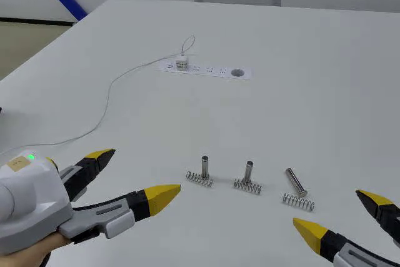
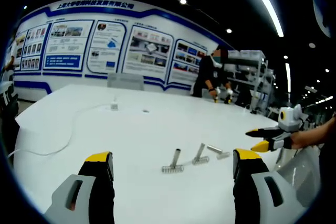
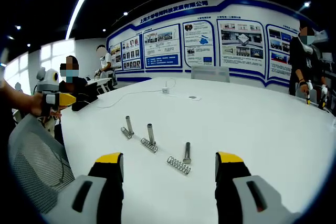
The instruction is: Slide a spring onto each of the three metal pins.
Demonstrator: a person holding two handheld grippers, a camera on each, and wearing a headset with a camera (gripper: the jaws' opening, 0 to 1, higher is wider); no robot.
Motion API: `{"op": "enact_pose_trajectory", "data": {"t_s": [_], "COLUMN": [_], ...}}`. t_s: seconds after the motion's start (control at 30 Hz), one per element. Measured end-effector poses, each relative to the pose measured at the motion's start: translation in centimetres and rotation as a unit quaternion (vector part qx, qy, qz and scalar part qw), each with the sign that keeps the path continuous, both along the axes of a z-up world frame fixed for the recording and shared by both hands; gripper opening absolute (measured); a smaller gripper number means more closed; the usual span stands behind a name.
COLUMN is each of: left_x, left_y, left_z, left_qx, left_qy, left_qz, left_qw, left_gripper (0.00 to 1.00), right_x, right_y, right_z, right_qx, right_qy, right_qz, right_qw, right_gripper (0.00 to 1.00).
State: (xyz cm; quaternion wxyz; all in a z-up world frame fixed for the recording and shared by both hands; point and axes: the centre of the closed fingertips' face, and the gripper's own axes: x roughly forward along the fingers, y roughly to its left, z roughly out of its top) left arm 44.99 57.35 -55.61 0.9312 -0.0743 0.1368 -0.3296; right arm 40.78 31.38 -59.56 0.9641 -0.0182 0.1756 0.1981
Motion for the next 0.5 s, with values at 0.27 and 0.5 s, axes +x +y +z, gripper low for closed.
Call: {"op": "enact_pose_trajectory", "data": {"t_s": [0.27,0.5], "left_x": [-0.16,-0.15], "left_y": [-0.26,-0.43], "left_z": [0.41,0.49], "left_qx": [-0.007,-0.005], "left_qy": [-0.005,-0.01], "left_qz": [-0.004,-0.008], "left_qw": [1.0,0.9999], "left_gripper": [0.97,0.97], "right_x": [-0.03,0.21], "right_y": [0.08,-0.22], "right_z": [-0.27,-0.6], "right_qx": [-0.003,-0.017], "right_qy": [0.006,0.016], "right_qz": [0.003,0.012], "right_qw": [1.0,0.9996], "right_gripper": [0.72,0.71]}}
